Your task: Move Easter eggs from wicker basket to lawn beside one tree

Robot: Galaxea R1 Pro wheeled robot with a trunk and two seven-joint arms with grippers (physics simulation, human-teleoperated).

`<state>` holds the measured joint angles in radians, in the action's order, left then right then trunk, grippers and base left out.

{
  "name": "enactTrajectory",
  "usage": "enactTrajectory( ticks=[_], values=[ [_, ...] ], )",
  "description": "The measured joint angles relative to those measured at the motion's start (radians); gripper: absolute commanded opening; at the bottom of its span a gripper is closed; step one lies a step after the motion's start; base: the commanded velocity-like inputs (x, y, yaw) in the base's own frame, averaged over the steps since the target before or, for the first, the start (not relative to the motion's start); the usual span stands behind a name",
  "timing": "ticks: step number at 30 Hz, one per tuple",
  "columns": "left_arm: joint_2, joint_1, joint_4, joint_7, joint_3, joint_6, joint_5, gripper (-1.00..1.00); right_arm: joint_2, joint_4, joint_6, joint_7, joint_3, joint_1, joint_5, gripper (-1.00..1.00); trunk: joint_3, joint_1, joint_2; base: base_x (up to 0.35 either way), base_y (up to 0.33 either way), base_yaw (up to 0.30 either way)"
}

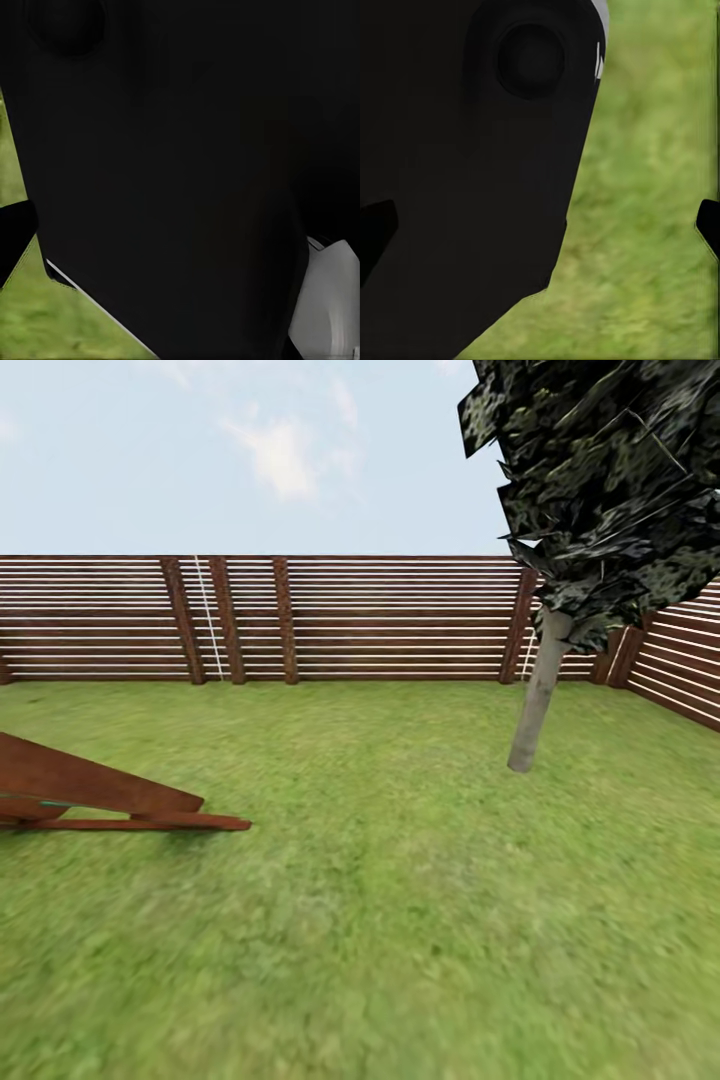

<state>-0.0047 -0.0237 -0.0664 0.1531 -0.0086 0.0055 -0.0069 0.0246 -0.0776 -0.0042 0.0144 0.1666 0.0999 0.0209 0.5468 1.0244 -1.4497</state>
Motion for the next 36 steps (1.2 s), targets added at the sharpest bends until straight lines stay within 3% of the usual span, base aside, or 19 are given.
enactTrajectory(
  ticks=[36],
  values=[
    [0.000,0.000,0.000,0.000,0.000,0.000,0.000,1.00,0.000,0.000,0.000,0.001,0.000,0.000,0.000,1.00,0.000,0.000,0.000,0.335,0.000,0.000]
  ],
)
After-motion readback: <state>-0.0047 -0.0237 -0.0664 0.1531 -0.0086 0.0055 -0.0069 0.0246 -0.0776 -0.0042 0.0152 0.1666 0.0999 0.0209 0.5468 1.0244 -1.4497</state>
